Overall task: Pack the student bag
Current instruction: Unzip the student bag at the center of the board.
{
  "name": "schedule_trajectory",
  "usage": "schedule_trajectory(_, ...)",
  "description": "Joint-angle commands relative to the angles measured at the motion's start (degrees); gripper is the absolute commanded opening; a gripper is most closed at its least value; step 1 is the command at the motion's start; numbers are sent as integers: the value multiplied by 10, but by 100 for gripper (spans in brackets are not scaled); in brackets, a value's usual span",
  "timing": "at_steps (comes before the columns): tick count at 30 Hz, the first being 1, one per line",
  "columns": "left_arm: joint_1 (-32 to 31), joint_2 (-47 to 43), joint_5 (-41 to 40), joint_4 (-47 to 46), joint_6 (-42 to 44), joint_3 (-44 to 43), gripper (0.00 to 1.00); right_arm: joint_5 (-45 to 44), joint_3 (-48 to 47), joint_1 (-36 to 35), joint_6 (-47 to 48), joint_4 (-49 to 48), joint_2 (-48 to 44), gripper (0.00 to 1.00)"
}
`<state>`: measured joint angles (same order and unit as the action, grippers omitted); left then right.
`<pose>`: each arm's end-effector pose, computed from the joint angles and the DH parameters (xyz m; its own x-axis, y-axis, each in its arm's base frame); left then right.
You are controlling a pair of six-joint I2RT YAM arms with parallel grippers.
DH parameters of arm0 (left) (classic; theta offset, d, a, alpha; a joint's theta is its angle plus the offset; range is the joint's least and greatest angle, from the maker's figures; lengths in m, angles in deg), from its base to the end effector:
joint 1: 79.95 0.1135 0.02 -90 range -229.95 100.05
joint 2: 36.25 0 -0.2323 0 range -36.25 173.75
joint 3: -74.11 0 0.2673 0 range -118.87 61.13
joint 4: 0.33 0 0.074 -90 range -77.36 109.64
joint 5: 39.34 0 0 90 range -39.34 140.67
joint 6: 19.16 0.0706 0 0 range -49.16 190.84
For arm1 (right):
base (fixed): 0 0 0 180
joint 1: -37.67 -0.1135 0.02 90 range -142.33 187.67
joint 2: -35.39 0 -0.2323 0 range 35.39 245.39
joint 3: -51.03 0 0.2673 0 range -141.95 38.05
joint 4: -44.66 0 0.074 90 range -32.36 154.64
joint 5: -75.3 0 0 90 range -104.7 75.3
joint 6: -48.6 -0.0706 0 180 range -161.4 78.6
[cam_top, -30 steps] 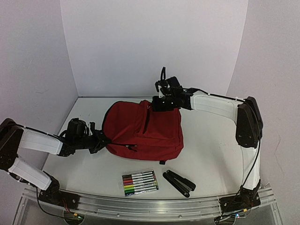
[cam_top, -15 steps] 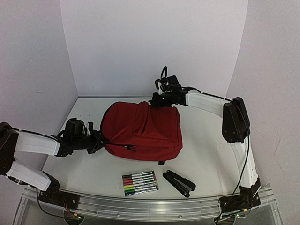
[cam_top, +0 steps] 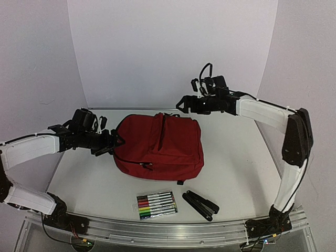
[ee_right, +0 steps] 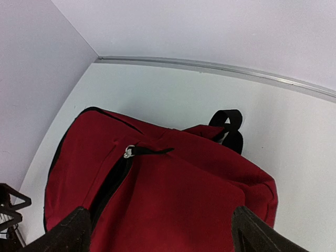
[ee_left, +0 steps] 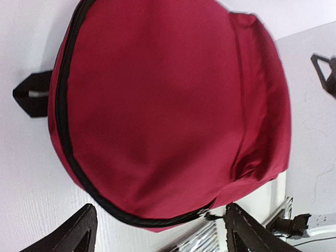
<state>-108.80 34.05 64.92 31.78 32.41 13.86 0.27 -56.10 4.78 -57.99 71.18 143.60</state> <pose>0.2635 -0.1650 0.1900 -0.8506 -0.2192 -0.4779 0.1262 0.7973 -0.5903 0.3981 0.2792 0.2632 -0.5775 -0.0450 -0.8151 -0.5759 0.7301 0.3677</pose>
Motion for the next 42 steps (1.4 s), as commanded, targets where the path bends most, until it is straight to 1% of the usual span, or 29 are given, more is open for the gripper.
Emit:
schedule_trajectory(1, -20, 19, -37, 60, 64, -86, 93, -9, 101, -4, -27, -17, -106, 98)
schedule_trajectory(2, -25, 30, -33, 55, 70, -102, 95, -7, 123, -4, -36, -18, -125, 98)
schedule_trajectory(5, -43, 84, -16, 38, 85, -160, 99, -5, 180, -4, -62, -18, -156, 92)
schedule_trajectory(6, -52, 105, -13, 37, 92, -183, 100, -4, 196, -5, -68, -19, -160, 90)
schedule_trajectory(10, -92, 207, -16, 47, 119, -284, 100, 14, 247, -6, -96, -44, -167, 88)
schedule_trajectory(14, -112, 282, -26, 64, 133, -357, 100, 28, 272, -13, -116, -70, -149, 81)
schedule_trajectory(15, -113, 301, -24, 68, 135, -374, 100, 28, 274, -14, -120, -73, -144, 78)
schedule_trajectory(16, -116, 313, -23, 71, 137, -386, 100, 29, 276, -14, -123, -77, -140, 73)
schedule_trajectory(19, -119, 346, -20, 77, 143, -416, 100, 38, 279, -15, -127, -90, -124, 61)
schedule_trajectory(22, -119, 369, -27, 88, 150, -441, 99, 46, 280, -16, -129, -100, -113, 53)
schedule_trajectory(23, -120, 377, -34, 96, 152, -450, 98, 47, 279, -16, -130, -101, -109, 50)
schedule_trajectory(26, -120, 392, -52, 123, 153, -468, 87, 49, 280, -16, -131, -106, -100, 42)
schedule_trajectory(28, -120, 390, -62, 128, 151, -466, 78, 49, 281, -16, -131, -108, -97, 35)
schedule_trajectory(29, -120, 388, -67, 128, 149, -461, 72, 48, 281, -16, -131, -109, -97, 31)
schedule_trajectory(32, -120, 372, -95, 126, 140, -445, 51, 42, 286, -16, -131, -110, -97, 18)
schedule_trajectory(34, -119, 365, -116, 128, 133, -434, 40, 34, 288, -16, -131, -110, -98, 10)
schedule_trajectory(36, -119, 361, -125, 130, 129, -428, 27, 21, 291, -16, -132, -111, -102, 3)
schedule_trajectory(37, -119, 361, -126, 133, 127, -427, 21, 12, 292, -16, -132, -111, -106, 1)
schedule_trajectory(40, -119, 355, -134, 132, 120, -415, 5, -24, 294, -16, -131, -109, -115, 0)
schedule_trajectory(41, -119, 352, -136, 130, 118, -411, 2, -40, 293, -15, -130, -109, -117, 0)
schedule_trajectory(42, -119, 348, -137, 127, 116, -405, 1, -51, 291, -15, -126, -107, -116, 0)
